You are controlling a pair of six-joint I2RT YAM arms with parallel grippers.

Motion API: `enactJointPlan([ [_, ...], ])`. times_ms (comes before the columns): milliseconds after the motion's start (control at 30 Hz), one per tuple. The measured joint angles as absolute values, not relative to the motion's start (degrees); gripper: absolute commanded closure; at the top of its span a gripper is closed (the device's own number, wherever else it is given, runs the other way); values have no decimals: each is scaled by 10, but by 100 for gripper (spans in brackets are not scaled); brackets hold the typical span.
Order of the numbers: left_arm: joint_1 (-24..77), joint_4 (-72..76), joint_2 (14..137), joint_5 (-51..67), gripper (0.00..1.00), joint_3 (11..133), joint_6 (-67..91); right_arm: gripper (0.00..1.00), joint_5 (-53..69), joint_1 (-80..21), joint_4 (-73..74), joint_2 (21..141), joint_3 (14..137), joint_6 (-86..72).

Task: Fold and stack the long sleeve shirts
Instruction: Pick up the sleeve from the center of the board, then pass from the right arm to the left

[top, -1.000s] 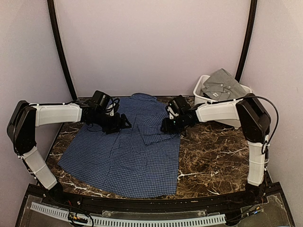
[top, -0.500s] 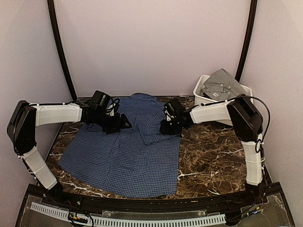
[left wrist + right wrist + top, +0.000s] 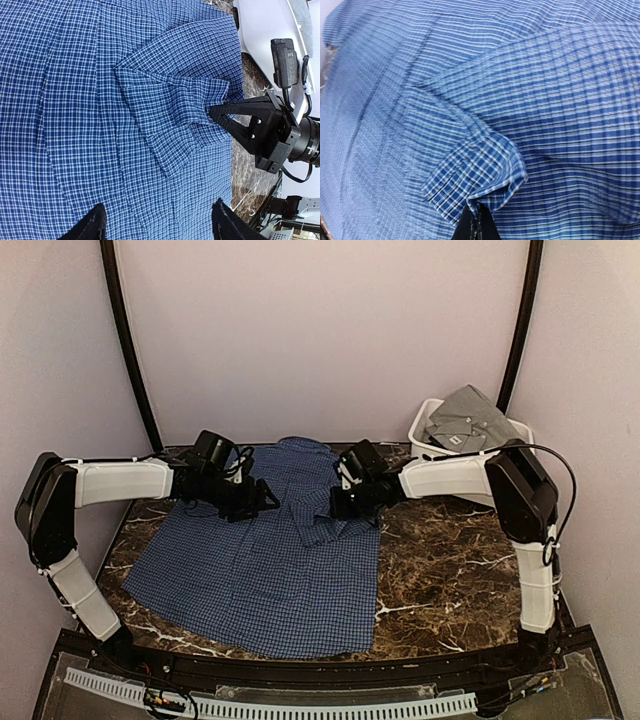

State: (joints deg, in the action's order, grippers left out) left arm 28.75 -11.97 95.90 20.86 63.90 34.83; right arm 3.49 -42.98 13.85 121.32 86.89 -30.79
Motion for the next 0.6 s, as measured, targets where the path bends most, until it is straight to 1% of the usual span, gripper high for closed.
enactJointPlan([
  [233, 288, -89, 959, 229, 31, 629, 352, 100, 118, -459, 102, 1211, 908, -332],
  [433, 288, -67, 959, 241, 31, 611, 357, 100, 198, -480, 46, 1215, 948, -365],
  [600, 287, -50, 954, 247, 31, 595, 365, 100, 231, -484, 17, 1233, 955, -389],
])
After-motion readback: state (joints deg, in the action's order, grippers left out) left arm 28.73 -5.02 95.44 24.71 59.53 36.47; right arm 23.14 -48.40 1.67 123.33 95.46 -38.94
